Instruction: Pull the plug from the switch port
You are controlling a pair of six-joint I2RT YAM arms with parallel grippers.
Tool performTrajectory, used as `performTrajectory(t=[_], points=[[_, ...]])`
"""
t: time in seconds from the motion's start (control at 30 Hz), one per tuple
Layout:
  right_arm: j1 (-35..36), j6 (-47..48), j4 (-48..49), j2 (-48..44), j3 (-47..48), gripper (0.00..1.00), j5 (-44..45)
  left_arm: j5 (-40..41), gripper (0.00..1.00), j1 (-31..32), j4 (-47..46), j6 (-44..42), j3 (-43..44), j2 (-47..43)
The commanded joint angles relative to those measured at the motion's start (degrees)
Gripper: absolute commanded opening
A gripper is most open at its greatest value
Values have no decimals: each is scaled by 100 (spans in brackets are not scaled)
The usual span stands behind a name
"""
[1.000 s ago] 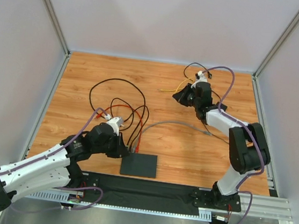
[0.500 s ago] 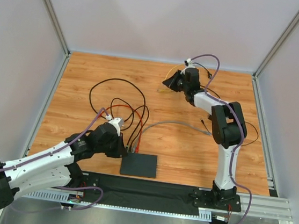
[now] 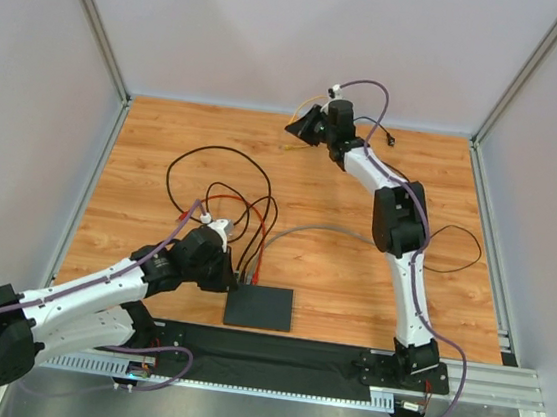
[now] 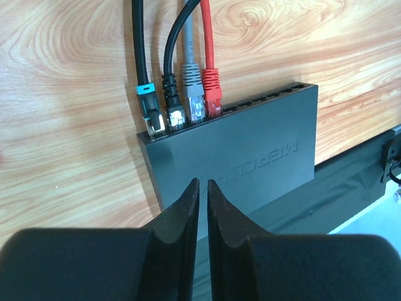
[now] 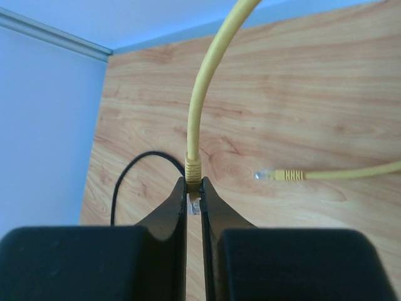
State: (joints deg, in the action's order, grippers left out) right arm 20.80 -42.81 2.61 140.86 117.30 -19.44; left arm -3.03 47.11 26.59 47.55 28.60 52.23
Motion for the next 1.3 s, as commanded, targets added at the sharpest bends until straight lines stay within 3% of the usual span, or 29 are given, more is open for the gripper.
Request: performTrajectory(t=[0.0,0.27,0.4,0.5,0.77,1.1,1.27], points=[[188,61,-708,267,303,8,45,-119,16,-27,-216,-88,216,7],[320,255,-1017,408,541,27,54,-75,16,-35,-93,-35,190,-160],[381,570,-982,13,23,50,142,-58,16,-27,-75,-18,199,-152],[408,747,-886,-330,-399,57,195,-75,16,-27,-49,-9,251,-134],[443,967,-420,-1620,-1726,59,344,153,16,-35,197,53,322,-362],[671,1266,-534,-3054,-3044,59,714,733,20,-35,778,202,436,-775],[891,1231,-9,-4143,-4748,56,626,506,20,-35,488,272,287,-714]])
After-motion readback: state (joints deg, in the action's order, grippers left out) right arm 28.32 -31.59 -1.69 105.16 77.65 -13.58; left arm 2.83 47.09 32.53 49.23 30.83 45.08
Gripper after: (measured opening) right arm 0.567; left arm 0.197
